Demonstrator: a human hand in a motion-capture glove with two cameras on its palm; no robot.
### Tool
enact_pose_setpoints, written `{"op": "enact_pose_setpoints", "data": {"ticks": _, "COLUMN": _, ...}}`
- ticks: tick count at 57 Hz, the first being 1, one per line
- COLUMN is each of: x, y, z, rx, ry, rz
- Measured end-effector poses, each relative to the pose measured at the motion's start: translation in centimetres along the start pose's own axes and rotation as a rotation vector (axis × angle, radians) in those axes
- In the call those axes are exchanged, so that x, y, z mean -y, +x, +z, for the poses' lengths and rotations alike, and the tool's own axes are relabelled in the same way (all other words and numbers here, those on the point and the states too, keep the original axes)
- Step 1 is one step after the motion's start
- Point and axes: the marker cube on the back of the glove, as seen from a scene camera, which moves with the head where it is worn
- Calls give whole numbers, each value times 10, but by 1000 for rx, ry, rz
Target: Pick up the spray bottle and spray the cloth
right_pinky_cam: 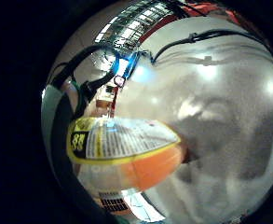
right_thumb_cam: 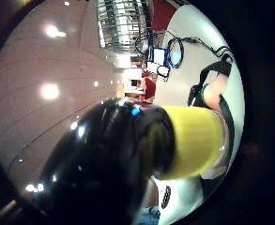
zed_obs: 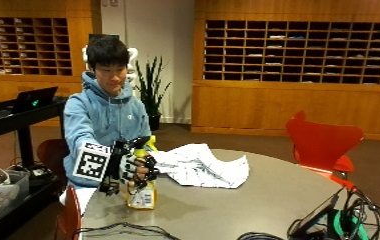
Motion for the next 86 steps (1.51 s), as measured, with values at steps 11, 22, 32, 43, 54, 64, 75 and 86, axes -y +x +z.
{"op": "enact_pose_setpoints", "data": {"ticks": 11, "x": 0, "y": 0, "z": 2, "rx": -25, "ry": 17, "rz": -49}}
{"op": "enact_pose_setpoints", "data": {"ticks": 22, "x": 9, "y": -3, "z": 2, "rx": -20, "ry": 56, "rz": -35}}
{"op": "enact_pose_setpoints", "data": {"ticks": 32, "x": 11, "y": -18, "z": -8, "rx": -177, "ry": -8, "rz": -68}}
{"op": "enact_pose_setpoints", "data": {"ticks": 43, "x": 16, "y": -51, "z": -15, "rx": -470, "ry": -141, "rz": -1}}
{"op": "enact_pose_setpoints", "data": {"ticks": 54, "x": 20, "y": -81, "z": -23, "rx": -851, "ry": -284, "rz": 169}}
{"op": "enact_pose_setpoints", "data": {"ticks": 64, "x": 19, "y": -104, "z": -23, "rx": -1169, "ry": -338, "rz": 241}}
{"op": "enact_pose_setpoints", "data": {"ticks": 75, "x": 18, "y": -117, "z": -15, "rx": -1507, "ry": -313, "rz": 315}}
{"op": "enact_pose_setpoints", "data": {"ticks": 86, "x": 13, "y": -97, "z": 1, "rx": -1614, "ry": -317, "rz": 405}}
